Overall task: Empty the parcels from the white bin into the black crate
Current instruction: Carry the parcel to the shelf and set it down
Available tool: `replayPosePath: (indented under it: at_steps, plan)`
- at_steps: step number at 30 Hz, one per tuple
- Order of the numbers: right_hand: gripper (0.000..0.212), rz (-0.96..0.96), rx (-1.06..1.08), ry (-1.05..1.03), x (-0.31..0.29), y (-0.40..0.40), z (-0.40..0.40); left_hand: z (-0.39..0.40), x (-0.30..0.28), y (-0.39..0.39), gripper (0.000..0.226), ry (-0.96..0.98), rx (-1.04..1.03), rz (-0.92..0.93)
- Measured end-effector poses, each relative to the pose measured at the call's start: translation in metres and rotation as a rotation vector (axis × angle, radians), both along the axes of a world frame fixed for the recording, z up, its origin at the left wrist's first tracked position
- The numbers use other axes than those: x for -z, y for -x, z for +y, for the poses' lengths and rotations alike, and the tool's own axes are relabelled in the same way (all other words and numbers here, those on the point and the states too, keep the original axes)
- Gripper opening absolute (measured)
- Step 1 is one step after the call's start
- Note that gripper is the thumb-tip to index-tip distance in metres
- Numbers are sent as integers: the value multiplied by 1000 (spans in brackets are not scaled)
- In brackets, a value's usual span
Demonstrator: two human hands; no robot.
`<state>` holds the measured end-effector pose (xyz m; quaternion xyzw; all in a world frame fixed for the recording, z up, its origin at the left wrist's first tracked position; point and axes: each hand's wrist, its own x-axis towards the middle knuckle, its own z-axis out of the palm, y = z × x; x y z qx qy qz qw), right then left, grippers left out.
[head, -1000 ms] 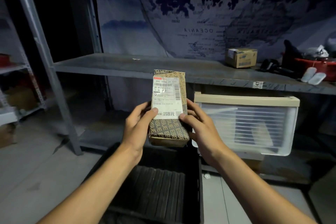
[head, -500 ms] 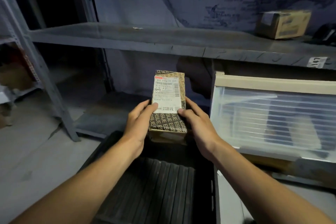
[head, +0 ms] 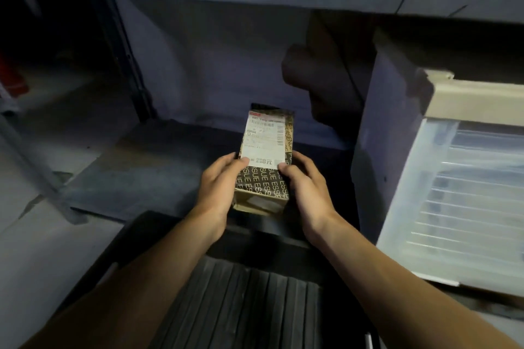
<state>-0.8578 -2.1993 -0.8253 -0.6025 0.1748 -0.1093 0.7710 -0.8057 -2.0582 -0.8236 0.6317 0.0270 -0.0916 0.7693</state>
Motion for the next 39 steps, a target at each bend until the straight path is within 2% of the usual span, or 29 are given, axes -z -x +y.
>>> replayPosePath:
  at_steps: [2,7,16,21,28,34,39]
  plan:
    - [38,18,2,-3,19,-19,-2,1,18,-18,27,-41,7,2]
    - [45,92,-15,-55,57,-53,-1,4,56,-53,12,-150,43,19]
    - [56,224,-86,12,104,-78,5,13,99,-83,13,-340,97,42]
    - [55,312,-142,42,119,-82,9,21,113,-89,12,-450,139,54]
    - [45,369,-173,56,133,-86,8,22,126,-95,15,-489,221,79]
    - [48,402,-185,36,141,-91,13,24,131,-98,24,-574,292,87]
    - [46,420,-192,28,144,-90,13,22,129,-100,18,-593,283,113]
